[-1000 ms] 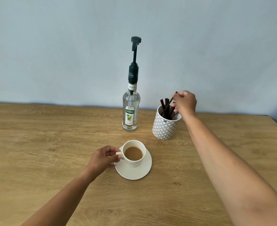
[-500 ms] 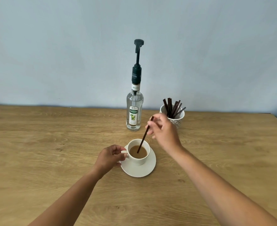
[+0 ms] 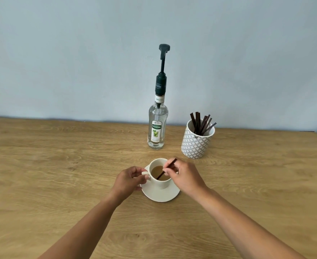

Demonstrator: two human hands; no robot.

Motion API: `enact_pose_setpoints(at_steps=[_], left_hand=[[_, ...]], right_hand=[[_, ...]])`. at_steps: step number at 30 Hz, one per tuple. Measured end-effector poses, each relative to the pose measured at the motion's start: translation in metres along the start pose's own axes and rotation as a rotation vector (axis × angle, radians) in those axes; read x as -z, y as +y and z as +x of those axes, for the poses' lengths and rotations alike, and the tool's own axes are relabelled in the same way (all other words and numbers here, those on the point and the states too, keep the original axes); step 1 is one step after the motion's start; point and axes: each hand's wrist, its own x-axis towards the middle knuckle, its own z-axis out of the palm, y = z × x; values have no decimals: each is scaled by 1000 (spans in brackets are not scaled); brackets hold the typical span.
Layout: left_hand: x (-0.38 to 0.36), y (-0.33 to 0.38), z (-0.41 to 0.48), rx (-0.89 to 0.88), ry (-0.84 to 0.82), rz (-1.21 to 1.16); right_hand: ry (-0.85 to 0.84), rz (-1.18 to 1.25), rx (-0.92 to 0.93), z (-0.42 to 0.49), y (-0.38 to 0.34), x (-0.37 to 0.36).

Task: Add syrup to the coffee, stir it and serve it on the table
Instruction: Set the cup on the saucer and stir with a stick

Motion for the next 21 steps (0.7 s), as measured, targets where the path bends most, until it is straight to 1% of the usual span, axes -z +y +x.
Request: enact_pose_setpoints(at_steps=[7,12,14,18,21], left_hand=[[-1,-4,2,-9,8,-25],[0,-7,5,-26,20,-6],[0,-8,5,-36,21,4],[-1,-11,7,-51,25,15],[-1,-13,8,-59,30,31]], right_hand=[[-25,-176,29,6,-3,2],[-22,-311,-6,9,2,17],[-26,-306,-3,7,3,19],[-62,-208,41,3,-4,13],[-73,-171,36,5,-7,6]])
